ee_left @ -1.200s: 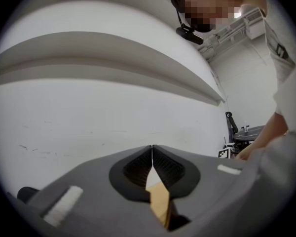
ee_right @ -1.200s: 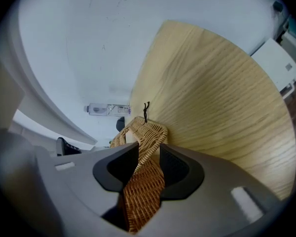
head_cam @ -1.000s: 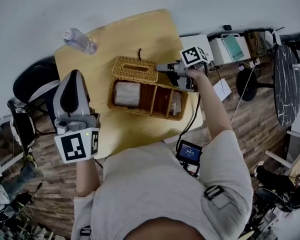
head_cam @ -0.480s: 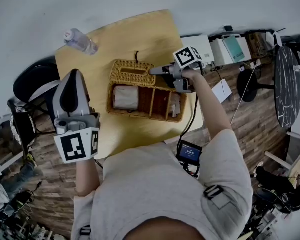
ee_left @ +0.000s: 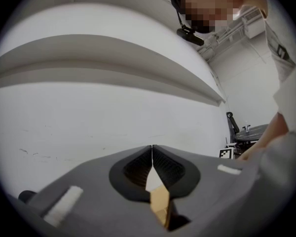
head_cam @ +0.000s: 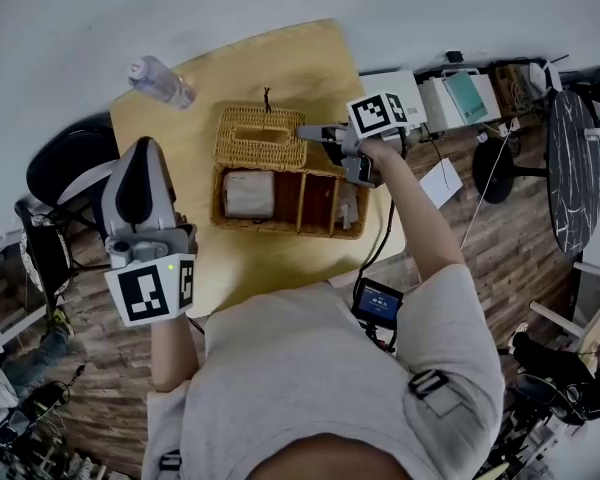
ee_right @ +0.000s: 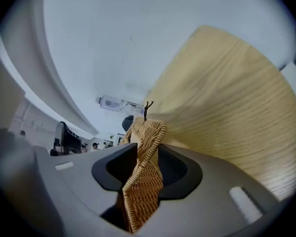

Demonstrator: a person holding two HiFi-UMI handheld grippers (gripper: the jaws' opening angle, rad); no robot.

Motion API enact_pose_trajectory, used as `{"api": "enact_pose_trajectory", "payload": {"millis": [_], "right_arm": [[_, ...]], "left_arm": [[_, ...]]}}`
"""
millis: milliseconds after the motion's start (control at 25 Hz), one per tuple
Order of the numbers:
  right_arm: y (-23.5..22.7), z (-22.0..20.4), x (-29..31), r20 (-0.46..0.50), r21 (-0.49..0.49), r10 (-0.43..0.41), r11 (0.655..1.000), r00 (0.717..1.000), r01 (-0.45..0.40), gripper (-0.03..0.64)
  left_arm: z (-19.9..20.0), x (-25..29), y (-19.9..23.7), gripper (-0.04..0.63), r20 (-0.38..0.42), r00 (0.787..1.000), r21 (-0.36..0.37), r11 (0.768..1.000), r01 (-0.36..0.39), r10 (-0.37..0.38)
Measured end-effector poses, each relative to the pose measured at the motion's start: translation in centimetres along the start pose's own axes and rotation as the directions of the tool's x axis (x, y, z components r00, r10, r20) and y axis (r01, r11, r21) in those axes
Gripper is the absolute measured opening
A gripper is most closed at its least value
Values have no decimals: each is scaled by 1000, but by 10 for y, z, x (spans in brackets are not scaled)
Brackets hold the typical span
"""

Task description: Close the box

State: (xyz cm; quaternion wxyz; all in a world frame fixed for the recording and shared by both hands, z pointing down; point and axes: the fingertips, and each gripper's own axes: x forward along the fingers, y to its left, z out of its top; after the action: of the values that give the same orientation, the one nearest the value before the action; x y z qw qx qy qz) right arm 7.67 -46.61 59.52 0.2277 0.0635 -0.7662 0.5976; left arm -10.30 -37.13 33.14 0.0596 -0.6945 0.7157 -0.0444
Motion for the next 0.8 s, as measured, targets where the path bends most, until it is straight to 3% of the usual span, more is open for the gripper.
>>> {"api": "enact_pose_trajectory", "payload": {"millis": [160,320,560,800], "right_arm": [[13,4,-6,50,-146,-51,988,997,58,133],[27,7,-12,122,-283,-104,949,987,135,132],[46,10,-23,267,-418,-184,862,946,286,132],[66,5,-31,389,-480,-246,768,888,423,124]], "left_arm": [[7,-7,-2,60,19,1000,8,1000,4,-4],[15,-15,-2,60,39,999,10,1000,12,-12],[27,-30,-1,60,69,997,9,1000,29,-30],[36,-52,6,60,96,994,24,999,42,-44]]}}
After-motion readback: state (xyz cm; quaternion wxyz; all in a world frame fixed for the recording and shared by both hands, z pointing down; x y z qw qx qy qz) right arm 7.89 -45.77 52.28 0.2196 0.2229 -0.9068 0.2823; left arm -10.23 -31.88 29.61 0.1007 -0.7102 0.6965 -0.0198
